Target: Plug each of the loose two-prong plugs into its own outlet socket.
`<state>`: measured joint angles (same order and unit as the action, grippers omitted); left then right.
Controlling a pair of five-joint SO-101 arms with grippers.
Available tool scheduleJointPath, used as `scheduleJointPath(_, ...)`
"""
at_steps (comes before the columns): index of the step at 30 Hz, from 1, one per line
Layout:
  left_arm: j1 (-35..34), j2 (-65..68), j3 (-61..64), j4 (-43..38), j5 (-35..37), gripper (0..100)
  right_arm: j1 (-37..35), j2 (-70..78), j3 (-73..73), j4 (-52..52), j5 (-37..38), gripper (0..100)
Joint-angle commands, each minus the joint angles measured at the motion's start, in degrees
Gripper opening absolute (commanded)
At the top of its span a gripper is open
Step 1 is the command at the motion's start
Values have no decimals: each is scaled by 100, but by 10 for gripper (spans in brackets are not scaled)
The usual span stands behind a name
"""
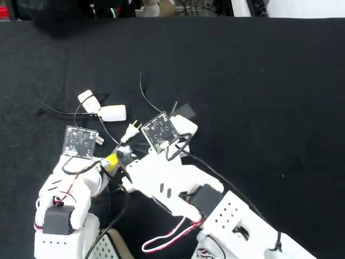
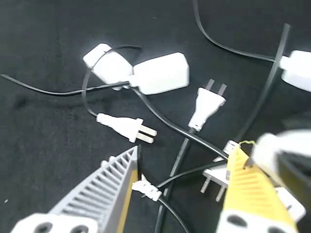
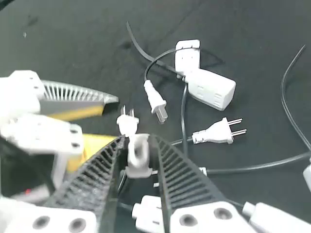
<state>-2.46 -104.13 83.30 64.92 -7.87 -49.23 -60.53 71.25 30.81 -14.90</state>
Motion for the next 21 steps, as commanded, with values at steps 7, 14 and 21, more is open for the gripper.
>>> scheduleJointPath(7, -180, -35, -92, -114, -88, 290, 484, 31, -488, 431, -70, 11)
scheduleJointPath(14, -743, -35, -127, 941, -1512, 286, 800, 1007, -1402, 1547, -62, 11)
scheduleJointPath(21, -1807, -35, 769, 905, -2453, 286, 360, 2949, -2369, 2664, -105, 11)
